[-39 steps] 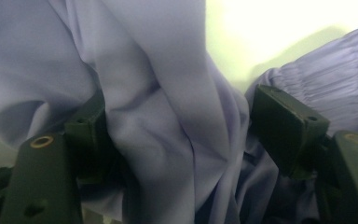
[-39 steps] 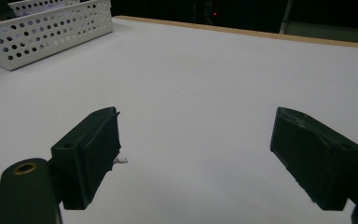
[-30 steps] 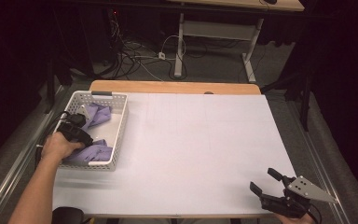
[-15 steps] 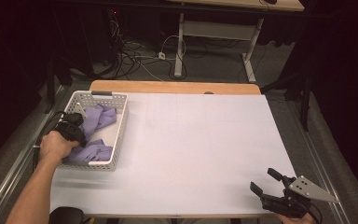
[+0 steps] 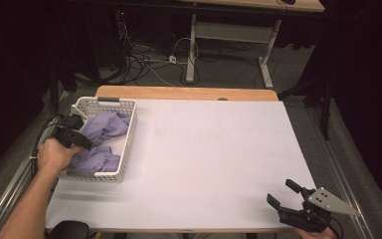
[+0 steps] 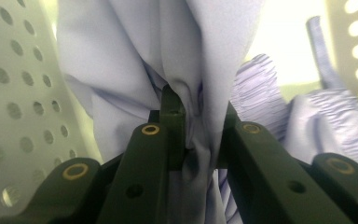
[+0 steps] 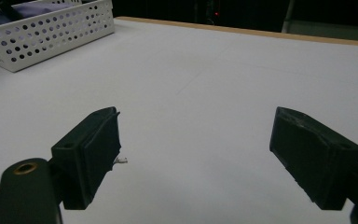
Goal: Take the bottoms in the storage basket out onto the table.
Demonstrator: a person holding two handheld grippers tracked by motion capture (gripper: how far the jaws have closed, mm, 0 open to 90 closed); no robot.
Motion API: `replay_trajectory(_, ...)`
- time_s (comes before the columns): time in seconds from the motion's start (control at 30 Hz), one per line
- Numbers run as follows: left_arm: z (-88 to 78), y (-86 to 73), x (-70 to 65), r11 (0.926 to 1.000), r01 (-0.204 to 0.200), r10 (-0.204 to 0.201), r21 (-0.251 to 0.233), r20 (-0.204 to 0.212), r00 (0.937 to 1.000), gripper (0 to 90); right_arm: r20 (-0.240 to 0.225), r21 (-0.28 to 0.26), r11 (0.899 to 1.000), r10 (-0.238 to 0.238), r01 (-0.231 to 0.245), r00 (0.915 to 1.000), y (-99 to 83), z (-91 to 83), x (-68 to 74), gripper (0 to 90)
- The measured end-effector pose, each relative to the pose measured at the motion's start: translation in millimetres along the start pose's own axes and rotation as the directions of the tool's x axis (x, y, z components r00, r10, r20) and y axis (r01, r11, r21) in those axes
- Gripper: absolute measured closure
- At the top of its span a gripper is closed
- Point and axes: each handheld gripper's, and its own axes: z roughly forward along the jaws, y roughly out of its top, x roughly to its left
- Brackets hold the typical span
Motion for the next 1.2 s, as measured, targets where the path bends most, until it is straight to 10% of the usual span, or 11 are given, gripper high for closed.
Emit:
replay_trajectory(0.47, -40.0, -4.9, -9.1, 0.9896, -0.043, 0.045, -0.137, 0.012, 0.9989, 79.3, 0.004, -0.001, 1.0, 0.003, -0.003, 1.0, -0.1, -0.2, 0.0, 17.3)
replay_trajectory(1.2, -82.4, -3.4, -30.8, 0.9428, -0.094, 0.123, -0.32, 0.069, 0.99, 79.5, 0.008, 0.004, 1.0, 0.003, -0.003, 1.0, -0.2, 0.7, -0.2, 17.5)
